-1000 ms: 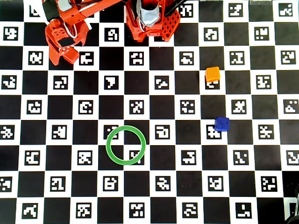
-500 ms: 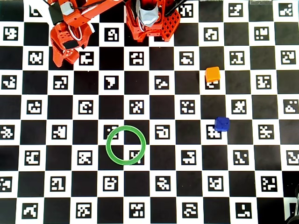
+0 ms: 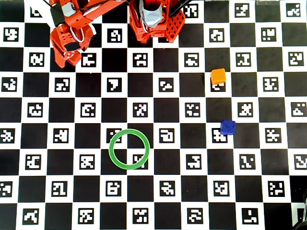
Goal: Grab the red cube then put it in the green circle then put the blue cube on top and finally the orange cube on top
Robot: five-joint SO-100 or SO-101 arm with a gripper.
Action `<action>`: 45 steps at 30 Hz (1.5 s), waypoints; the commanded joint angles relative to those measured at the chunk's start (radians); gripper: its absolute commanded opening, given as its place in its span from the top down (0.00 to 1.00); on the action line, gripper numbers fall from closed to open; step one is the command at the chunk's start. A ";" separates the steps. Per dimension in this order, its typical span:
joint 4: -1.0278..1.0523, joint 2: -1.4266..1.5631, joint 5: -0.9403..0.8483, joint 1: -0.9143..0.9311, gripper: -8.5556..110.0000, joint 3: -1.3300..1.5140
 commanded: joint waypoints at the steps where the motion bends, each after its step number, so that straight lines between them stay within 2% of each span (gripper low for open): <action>1: -0.011 0.012 0.008 0.003 0.72 -0.002; 13: -0.035 0.014 0.002 -0.012 0.84 0.015; 25: -0.012 0.029 0.000 -0.034 0.86 0.012; 34: 0.097 0.052 0.031 -0.144 0.87 -0.143; 45: 0.423 0.049 0.043 -0.318 0.88 -0.522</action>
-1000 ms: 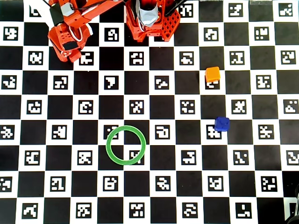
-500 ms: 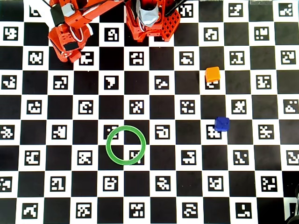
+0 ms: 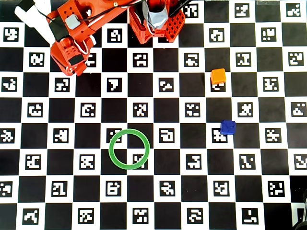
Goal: Grab the red cube then put it in the green circle then put the blue cube on top and finally the orange cube on top
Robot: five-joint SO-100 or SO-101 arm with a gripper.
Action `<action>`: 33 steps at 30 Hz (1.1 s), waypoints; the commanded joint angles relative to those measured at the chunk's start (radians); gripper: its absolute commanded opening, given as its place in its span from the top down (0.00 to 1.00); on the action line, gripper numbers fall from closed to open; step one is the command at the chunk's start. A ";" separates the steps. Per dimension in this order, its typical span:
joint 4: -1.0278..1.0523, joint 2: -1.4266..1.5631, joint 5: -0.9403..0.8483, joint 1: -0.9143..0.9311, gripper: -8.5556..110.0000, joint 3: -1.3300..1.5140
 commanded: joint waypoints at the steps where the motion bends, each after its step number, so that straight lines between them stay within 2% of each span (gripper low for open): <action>1: 0.126 0.040 0.005 -0.067 0.88 -0.235; 8: 0.322 -0.086 0.014 -0.170 0.87 -0.586; 14: 0.390 -0.097 0.023 -0.314 0.87 -0.718; 23: 0.407 -0.094 0.061 -0.551 0.88 -0.744; 33: 0.276 -0.126 0.057 -0.738 0.88 -0.637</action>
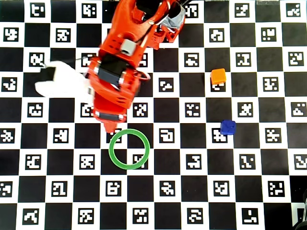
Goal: Grab the red cube then put it in the green circle then put the blue cube on top and finally the orange cube on top
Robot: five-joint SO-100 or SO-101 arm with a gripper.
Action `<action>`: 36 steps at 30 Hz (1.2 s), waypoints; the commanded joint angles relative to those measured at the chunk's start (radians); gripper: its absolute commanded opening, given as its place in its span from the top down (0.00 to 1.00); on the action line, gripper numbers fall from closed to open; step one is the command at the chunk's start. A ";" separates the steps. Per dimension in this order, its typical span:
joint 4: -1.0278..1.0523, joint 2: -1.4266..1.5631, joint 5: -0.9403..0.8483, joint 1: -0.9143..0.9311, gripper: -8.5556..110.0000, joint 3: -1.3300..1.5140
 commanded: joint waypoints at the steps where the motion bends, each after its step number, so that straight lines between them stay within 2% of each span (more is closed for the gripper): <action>1: -0.063 -0.003 -0.011 -0.046 0.88 0.008; 16: -0.258 -0.196 -0.049 -0.086 0.88 0.098; 36: -0.472 -0.275 -0.032 -0.118 0.89 0.250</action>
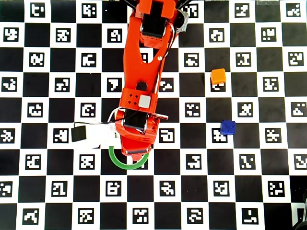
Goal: Grab the red cube then put it in the green circle then put the blue cube on top and finally the orange cube on top
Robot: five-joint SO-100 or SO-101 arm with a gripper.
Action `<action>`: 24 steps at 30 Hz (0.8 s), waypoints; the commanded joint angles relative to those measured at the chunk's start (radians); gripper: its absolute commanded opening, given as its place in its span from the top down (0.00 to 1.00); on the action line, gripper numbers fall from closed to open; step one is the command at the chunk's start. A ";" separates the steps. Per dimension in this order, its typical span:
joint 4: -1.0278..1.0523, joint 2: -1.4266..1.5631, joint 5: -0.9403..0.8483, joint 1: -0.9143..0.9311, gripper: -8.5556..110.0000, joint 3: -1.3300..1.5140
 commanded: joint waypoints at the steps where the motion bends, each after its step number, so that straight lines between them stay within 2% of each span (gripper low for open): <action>1: -0.037 0.028 -0.009 -0.003 0.89 0.000; 24: -0.124 -0.005 -0.043 0.046 0.89 0.048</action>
